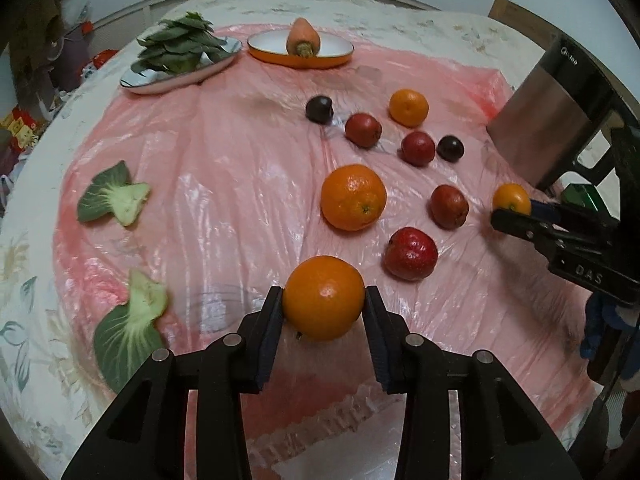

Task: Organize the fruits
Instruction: 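Carry the left tool's orange toward the green tray while the right tool carries its orange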

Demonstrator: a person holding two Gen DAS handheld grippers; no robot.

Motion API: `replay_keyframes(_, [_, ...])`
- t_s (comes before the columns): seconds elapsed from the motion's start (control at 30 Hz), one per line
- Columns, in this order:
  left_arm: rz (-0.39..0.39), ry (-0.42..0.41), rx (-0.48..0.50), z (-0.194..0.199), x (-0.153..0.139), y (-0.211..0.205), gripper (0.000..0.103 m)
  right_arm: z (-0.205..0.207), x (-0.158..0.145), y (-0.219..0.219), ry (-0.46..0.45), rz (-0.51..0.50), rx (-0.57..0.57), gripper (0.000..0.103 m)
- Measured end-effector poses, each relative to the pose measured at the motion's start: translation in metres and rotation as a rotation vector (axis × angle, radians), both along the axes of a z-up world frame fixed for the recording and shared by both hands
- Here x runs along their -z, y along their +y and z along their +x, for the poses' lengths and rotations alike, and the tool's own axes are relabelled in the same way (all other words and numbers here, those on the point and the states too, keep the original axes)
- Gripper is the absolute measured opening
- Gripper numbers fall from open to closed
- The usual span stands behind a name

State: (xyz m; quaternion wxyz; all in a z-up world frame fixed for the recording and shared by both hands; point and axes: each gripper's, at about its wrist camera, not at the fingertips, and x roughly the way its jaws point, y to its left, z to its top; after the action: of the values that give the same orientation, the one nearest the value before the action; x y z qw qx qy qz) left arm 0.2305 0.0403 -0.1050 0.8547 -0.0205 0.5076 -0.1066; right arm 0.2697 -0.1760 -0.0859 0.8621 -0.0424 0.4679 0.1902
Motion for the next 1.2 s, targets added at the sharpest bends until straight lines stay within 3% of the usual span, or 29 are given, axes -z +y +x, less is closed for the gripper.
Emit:
replay_keyframes(0.3, [-0.007, -0.045, -0.028, -0.025, -0.031, 0.001, 0.034, -0.038, -0.03, -0.036, -0.035, 0.011, 0.053, 0.041])
replay_keyframes(0.53, [-0.005, -0.074, -0.014, -0.046, -0.052, -0.021, 0.034, -0.072, -0.054, -0.084, -0.069, 0.004, 0.116, 0.041])
replay_keyframes(0.87, [-0.004, -0.092, 0.061, -0.061, -0.073, -0.086, 0.034, -0.108, -0.075, -0.165, -0.101, 0.011, 0.233, 0.041])
replay_keyframes(1.2, [-0.037, -0.077, 0.202, -0.056, -0.081, -0.187, 0.034, -0.117, -0.073, -0.254, -0.115, 0.001, 0.37, 0.041])
